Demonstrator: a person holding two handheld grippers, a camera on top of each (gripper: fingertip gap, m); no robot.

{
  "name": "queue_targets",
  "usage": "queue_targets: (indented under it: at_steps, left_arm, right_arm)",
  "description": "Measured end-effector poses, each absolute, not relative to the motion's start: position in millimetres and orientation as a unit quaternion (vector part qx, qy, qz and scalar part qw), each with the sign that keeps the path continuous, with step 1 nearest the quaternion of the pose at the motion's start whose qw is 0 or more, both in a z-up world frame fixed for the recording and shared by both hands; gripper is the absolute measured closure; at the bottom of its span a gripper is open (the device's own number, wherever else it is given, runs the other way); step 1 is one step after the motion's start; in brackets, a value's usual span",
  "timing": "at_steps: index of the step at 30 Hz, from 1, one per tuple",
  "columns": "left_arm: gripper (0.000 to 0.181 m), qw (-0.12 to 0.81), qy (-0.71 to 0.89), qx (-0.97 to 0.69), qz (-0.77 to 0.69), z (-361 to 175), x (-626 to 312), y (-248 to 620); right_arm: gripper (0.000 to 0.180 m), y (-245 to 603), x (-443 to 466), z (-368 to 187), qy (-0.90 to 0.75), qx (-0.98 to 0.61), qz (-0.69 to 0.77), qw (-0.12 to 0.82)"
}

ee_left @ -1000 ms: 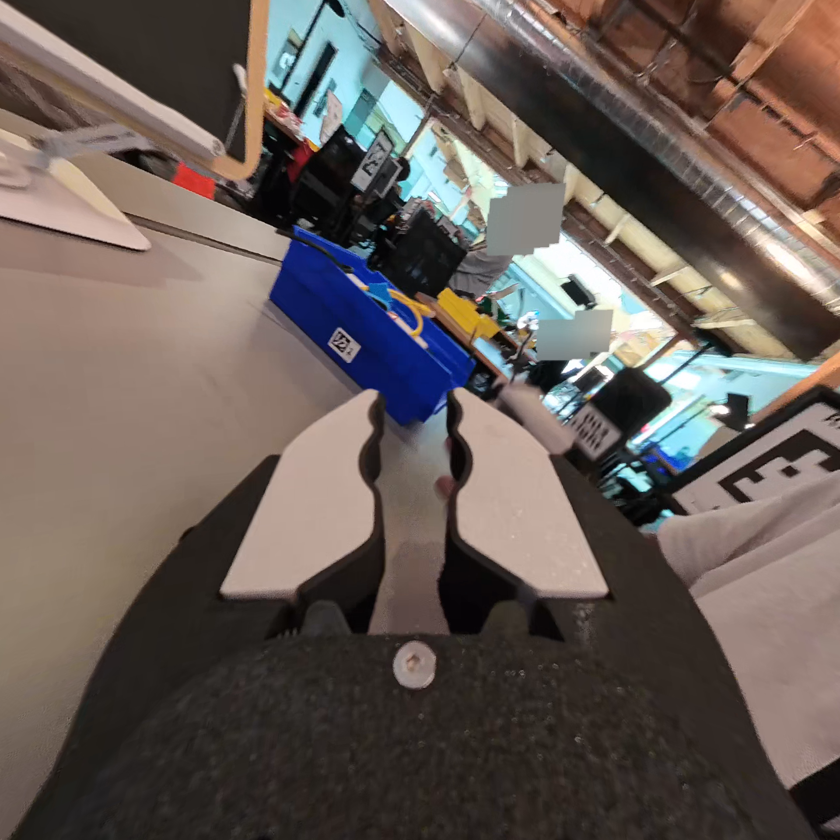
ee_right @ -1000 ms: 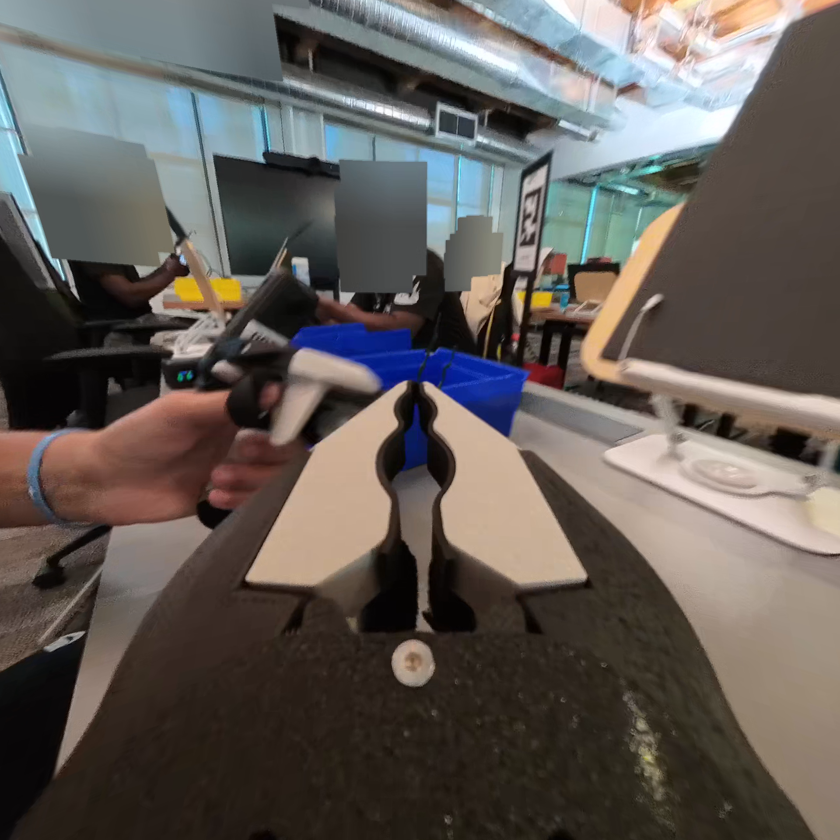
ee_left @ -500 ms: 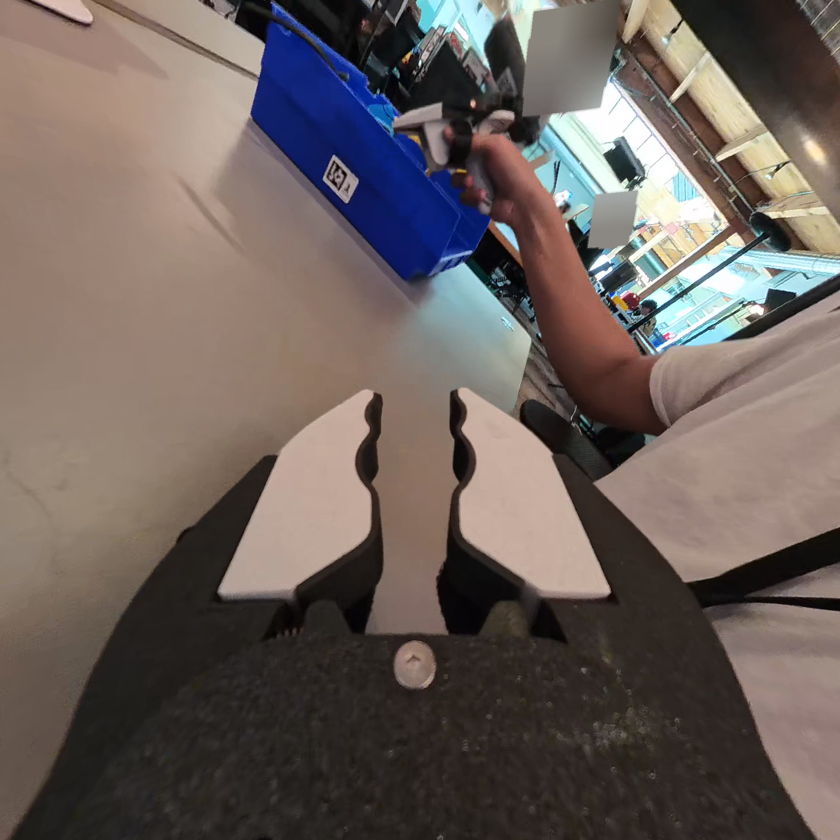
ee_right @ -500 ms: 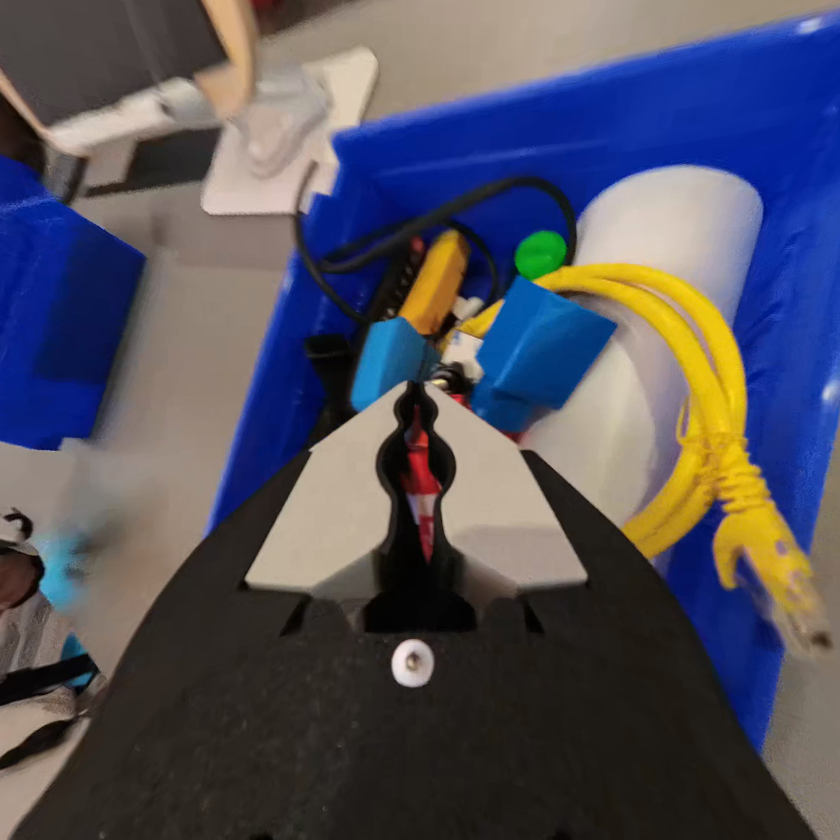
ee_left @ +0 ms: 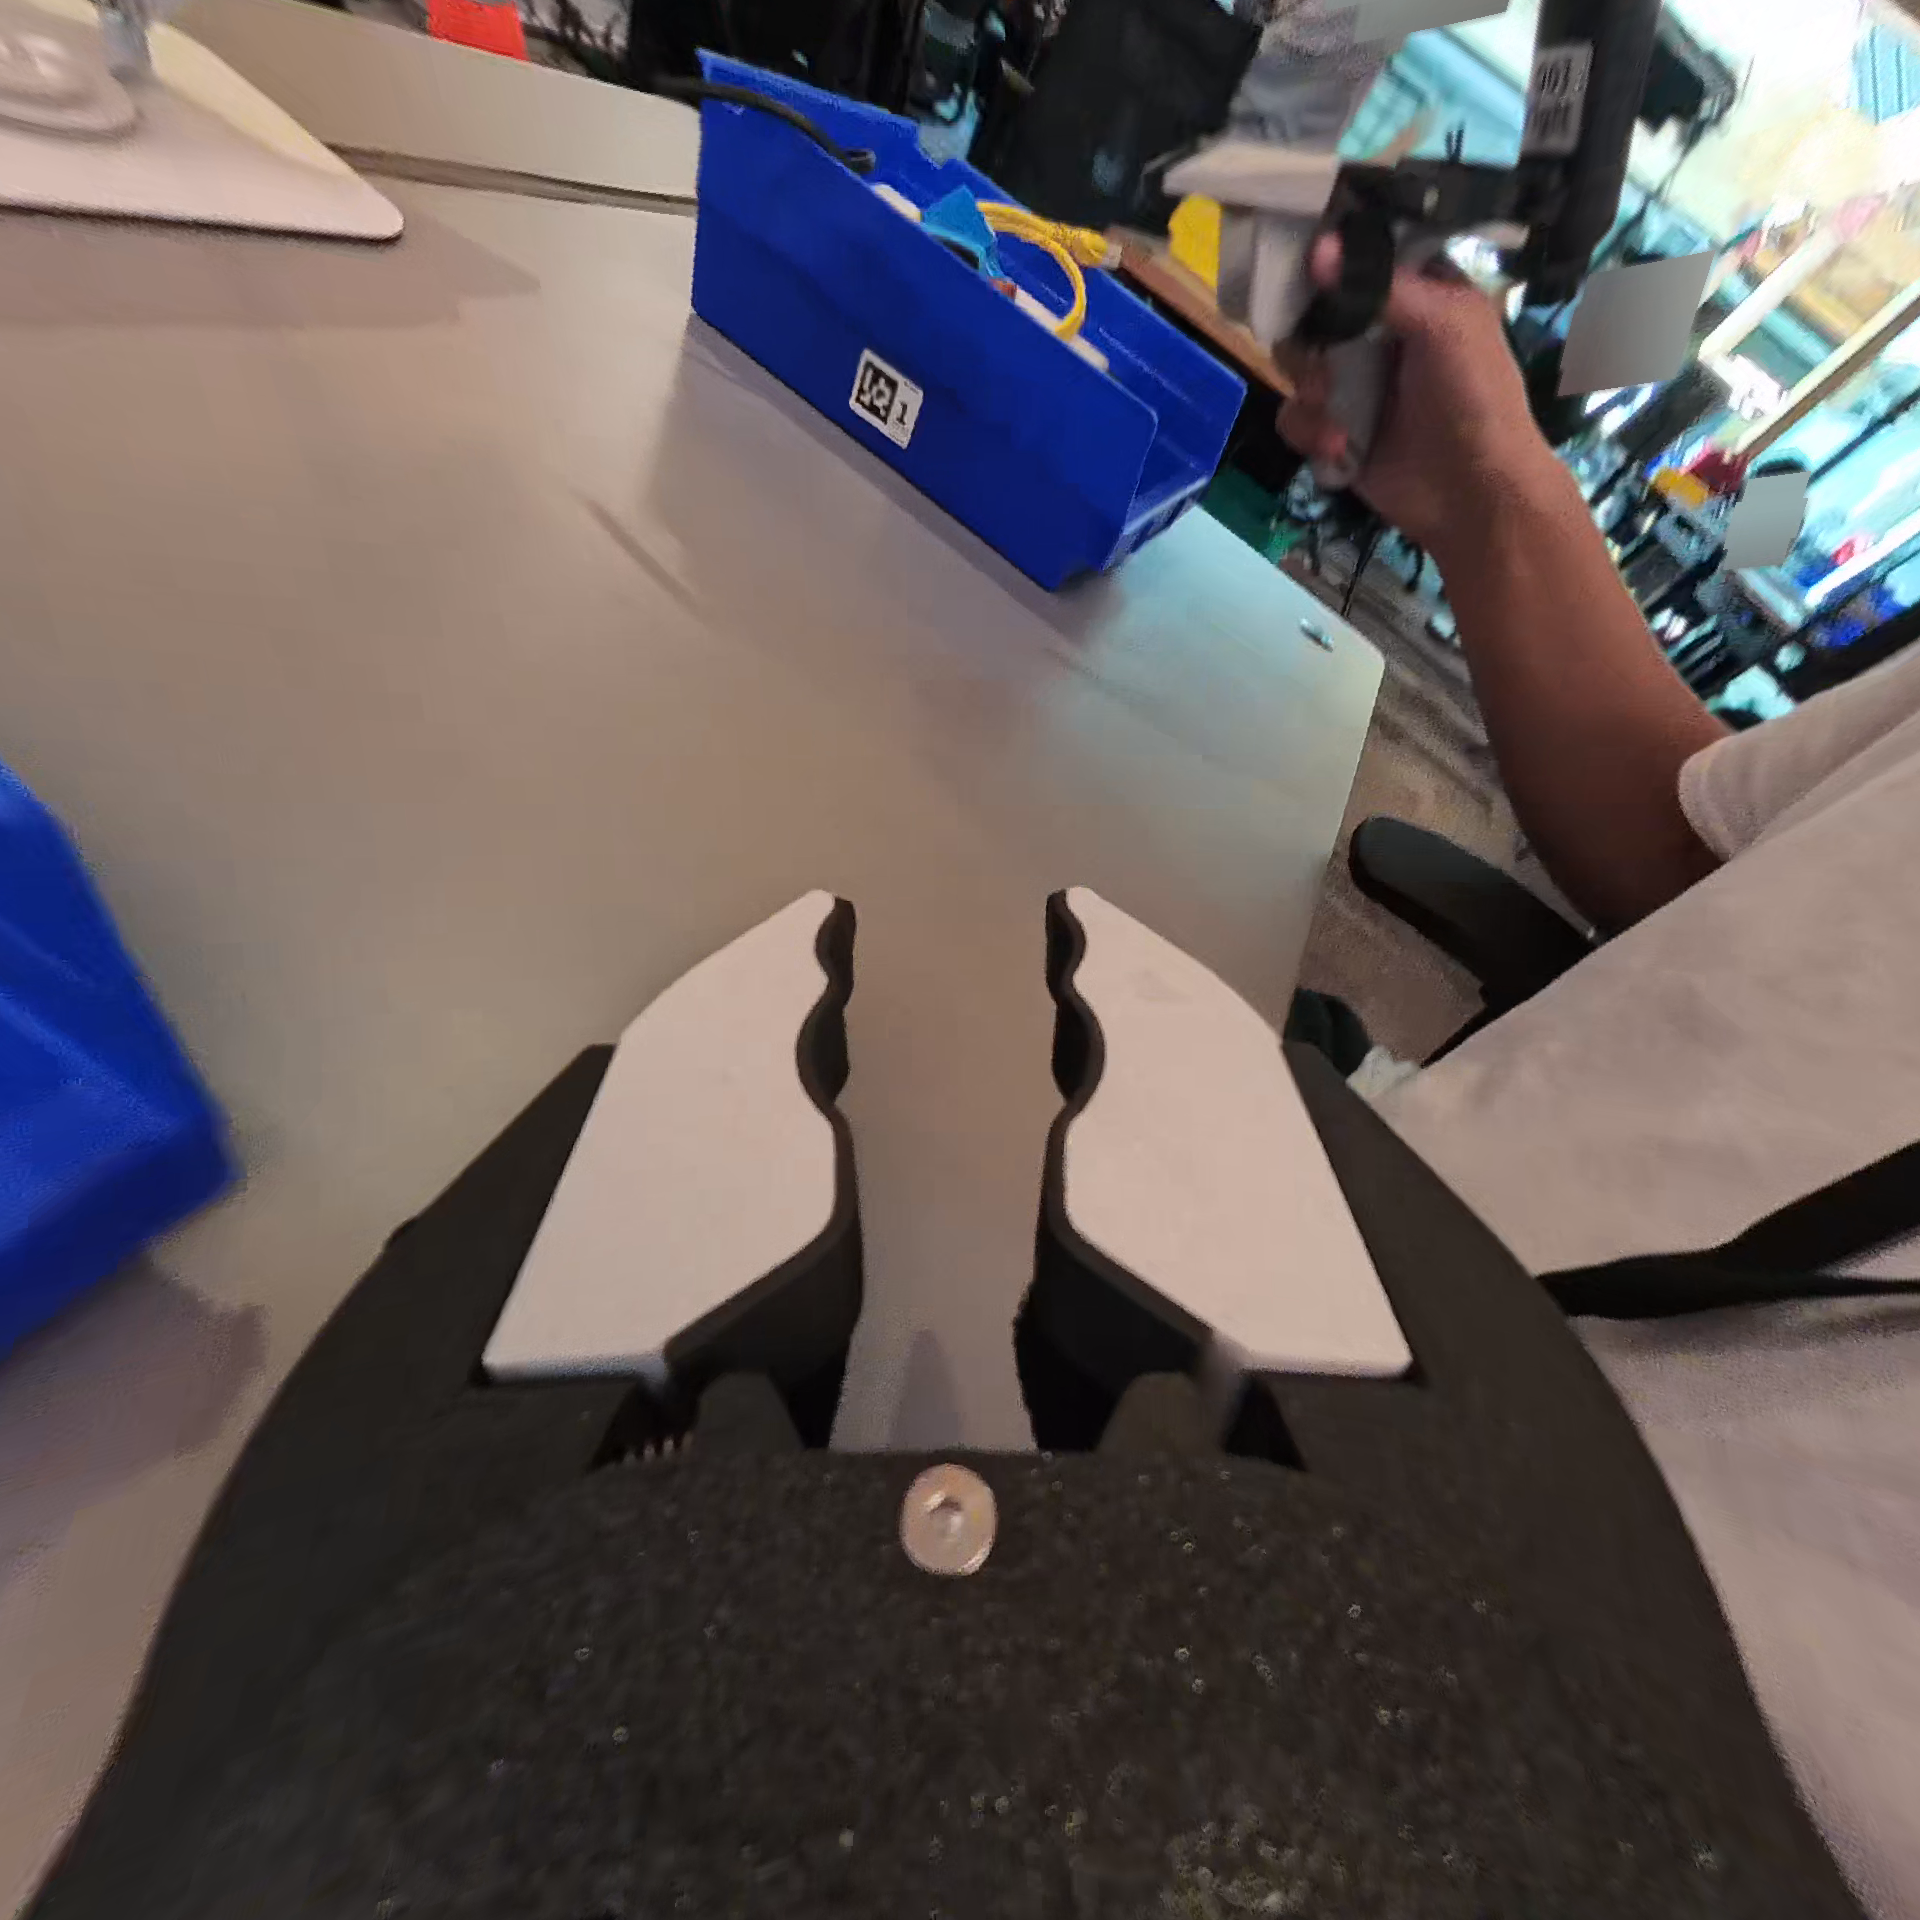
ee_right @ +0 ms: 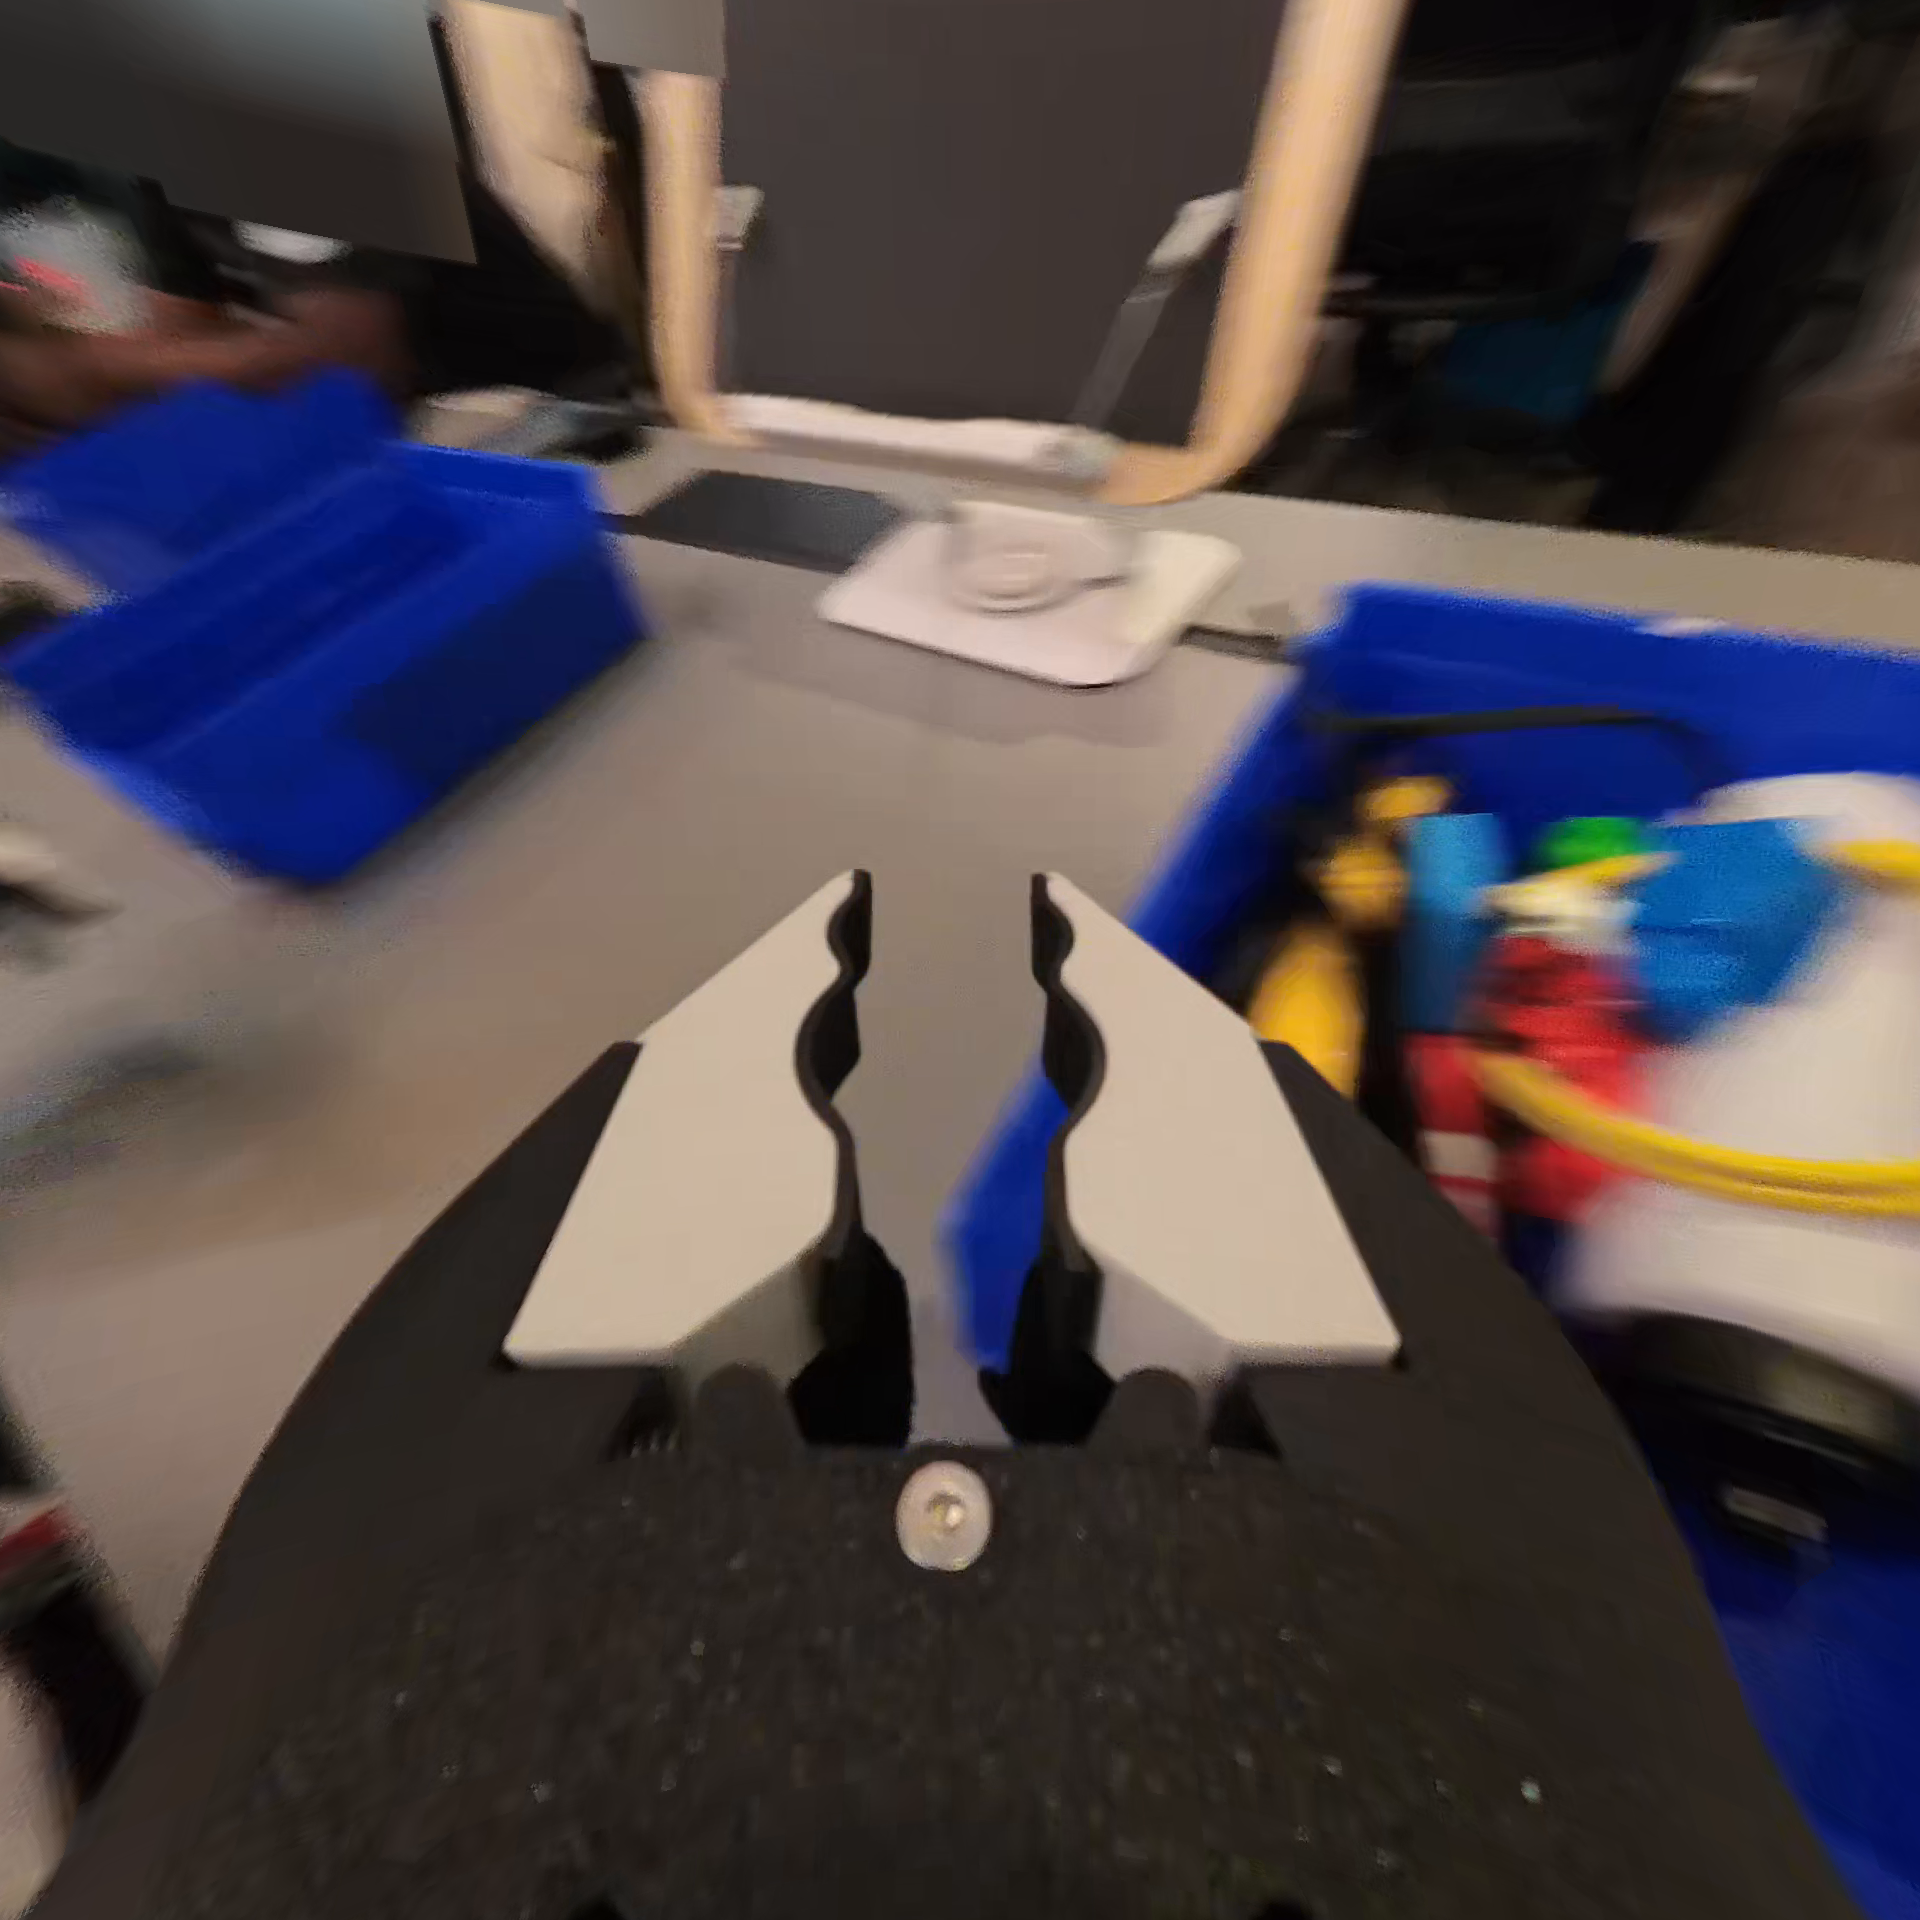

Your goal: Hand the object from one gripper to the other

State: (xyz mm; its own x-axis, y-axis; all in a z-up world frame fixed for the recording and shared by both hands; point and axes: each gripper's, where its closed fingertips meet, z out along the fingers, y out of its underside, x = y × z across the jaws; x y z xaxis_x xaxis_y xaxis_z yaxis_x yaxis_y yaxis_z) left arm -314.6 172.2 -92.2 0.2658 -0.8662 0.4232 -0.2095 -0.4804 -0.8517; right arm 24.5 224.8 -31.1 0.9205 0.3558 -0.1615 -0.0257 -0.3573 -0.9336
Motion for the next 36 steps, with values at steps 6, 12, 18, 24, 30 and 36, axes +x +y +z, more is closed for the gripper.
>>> queue_targets:
  at_steps: [6, 12, 18, 24, 30, 36]
  left_arm:
    - [0.142, 0.418, 0.484, -0.678, -0.364, -31.8, -377.5, 264.0]
    - [0.123, 0.370, 0.575, -0.695, -0.223, -36.7, -418.5, 367.2]
    - [0.128, 0.264, 0.666, -0.660, -0.224, -110.1, -394.3, 353.1]
    - [0.107, 0.317, 0.690, -0.634, -0.145, -137.5, -381.8, 359.2]
    - [0.118, 0.346, 0.656, -0.660, -0.121, -148.0, -378.3, 374.0]
    - [0.124, 0.362, 0.548, -0.737, -0.159, -151.6, -389.2, 393.0]
  right_arm:
    - [0.147, 179.9, -129.5, -97.1, -0.169, -0.751, 0.417, 0.484]
    - [0.146, 187.6, -165.5, -109.5, -0.235, -0.755, 0.422, 0.444]
    - [0.146, 205.4, -177.2, -107.7, -0.194, -0.740, 0.478, 0.431]
    - [0.146, 212.9, -177.7, -119.7, -0.186, -0.743, 0.492, 0.415]
    - [0.146, 217.8, -171.6, -118.4, -0.138, -0.721, 0.548, 0.401]
    - [0.145, 217.6, -159.1, -108.1, -0.098, -0.692, 0.588, 0.407]
